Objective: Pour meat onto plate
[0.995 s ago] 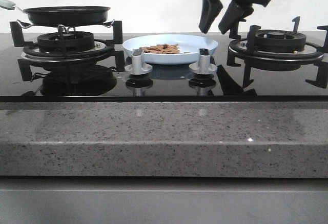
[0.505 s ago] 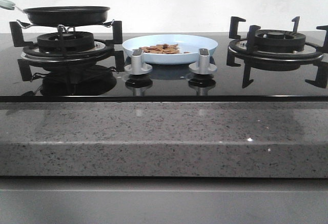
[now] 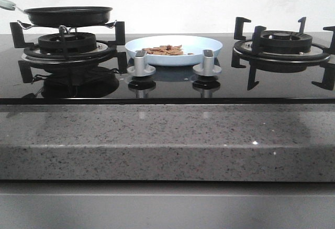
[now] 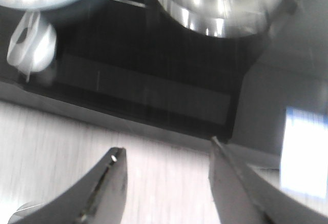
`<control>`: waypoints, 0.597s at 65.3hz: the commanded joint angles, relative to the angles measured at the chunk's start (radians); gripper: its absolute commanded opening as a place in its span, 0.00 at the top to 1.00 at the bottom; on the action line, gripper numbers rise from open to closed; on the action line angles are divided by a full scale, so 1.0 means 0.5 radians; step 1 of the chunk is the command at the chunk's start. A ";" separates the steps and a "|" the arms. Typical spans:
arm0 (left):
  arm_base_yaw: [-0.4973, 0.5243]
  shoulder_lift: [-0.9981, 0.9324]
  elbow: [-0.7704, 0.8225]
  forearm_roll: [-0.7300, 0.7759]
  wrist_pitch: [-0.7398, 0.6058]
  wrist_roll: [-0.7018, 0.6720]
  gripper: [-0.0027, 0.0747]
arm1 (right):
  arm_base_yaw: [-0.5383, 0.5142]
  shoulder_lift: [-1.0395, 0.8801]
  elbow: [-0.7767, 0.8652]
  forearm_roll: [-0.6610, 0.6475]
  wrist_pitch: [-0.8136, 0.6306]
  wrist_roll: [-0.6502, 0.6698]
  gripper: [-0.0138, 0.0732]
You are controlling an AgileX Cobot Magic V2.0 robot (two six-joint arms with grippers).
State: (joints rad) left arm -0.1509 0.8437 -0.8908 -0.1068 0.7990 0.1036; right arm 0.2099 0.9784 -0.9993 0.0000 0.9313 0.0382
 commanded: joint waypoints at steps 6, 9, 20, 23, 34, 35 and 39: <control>-0.013 -0.004 -0.052 -0.020 -0.130 -0.024 0.34 | -0.009 -0.458 0.276 -0.020 -0.087 0.025 0.39; -0.013 -0.004 -0.052 -0.020 -0.130 -0.024 0.34 | -0.009 -0.565 0.346 -0.020 -0.074 0.025 0.39; -0.013 -0.004 -0.052 -0.020 -0.130 -0.024 0.34 | -0.009 -0.924 0.541 -0.018 0.023 0.025 0.39; -0.013 -0.004 -0.052 -0.020 -0.130 -0.024 0.34 | -0.009 -0.987 0.574 -0.018 0.040 0.025 0.39; -0.013 -0.004 -0.052 -0.020 -0.130 -0.024 0.34 | -0.009 -1.136 0.666 -0.018 0.075 0.025 0.39; -0.013 -0.004 -0.052 -0.020 -0.130 -0.024 0.34 | -0.009 -1.140 0.668 -0.018 0.081 0.025 0.39; -0.013 -0.004 -0.052 -0.020 -0.130 -0.024 0.34 | -0.009 -1.140 0.668 -0.018 0.100 0.025 0.39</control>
State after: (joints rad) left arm -0.1509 0.8437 -0.8908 -0.1068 0.7990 0.1036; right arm 0.2099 0.4051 -0.6442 0.0000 1.0301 0.0497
